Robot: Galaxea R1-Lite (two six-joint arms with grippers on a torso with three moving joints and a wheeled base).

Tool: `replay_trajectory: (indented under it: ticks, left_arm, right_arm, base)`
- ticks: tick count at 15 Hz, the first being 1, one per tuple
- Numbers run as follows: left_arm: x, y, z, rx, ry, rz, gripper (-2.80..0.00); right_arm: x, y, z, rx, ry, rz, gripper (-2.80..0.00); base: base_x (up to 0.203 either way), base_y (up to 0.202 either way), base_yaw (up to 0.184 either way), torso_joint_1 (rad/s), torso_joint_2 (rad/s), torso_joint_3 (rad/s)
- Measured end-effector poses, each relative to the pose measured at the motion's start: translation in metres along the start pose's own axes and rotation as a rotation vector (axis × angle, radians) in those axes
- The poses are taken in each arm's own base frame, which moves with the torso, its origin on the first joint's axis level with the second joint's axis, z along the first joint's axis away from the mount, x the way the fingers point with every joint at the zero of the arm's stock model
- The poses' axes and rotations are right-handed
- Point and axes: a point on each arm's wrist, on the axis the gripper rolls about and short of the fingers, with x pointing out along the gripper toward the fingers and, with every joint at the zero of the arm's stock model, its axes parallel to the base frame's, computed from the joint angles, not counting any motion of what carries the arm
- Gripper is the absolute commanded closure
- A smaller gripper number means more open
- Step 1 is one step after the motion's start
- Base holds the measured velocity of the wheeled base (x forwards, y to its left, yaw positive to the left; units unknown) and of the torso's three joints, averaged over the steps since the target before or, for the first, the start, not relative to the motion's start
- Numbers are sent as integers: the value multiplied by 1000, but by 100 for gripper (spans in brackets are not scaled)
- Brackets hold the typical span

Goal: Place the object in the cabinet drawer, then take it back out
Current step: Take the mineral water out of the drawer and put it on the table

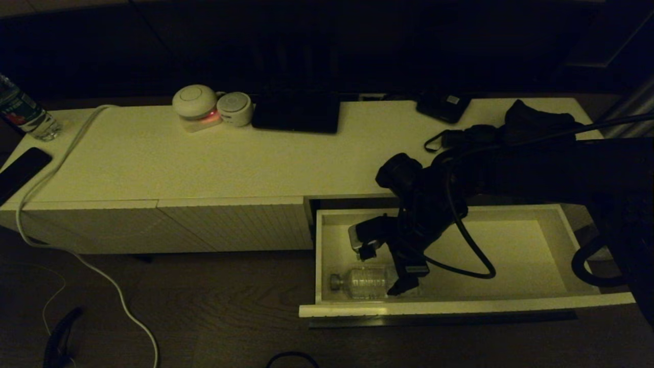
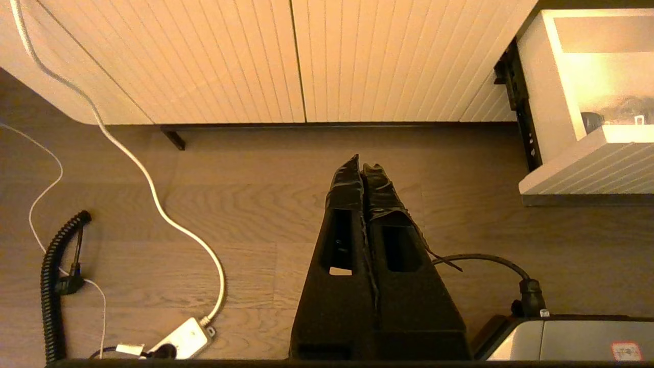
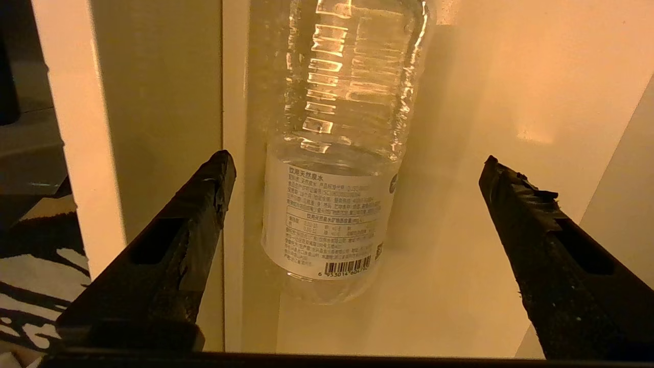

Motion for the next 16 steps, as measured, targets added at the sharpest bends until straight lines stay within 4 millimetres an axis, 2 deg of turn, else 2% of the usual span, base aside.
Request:
replay_trajectory:
  ticks: [16]
  left_arm:
    - [0,0,0,0,0,0,0]
  right_arm:
    - [17,-10,-6,11,-11,-35,-280]
  base:
    - [0,0,0,0,0,0]
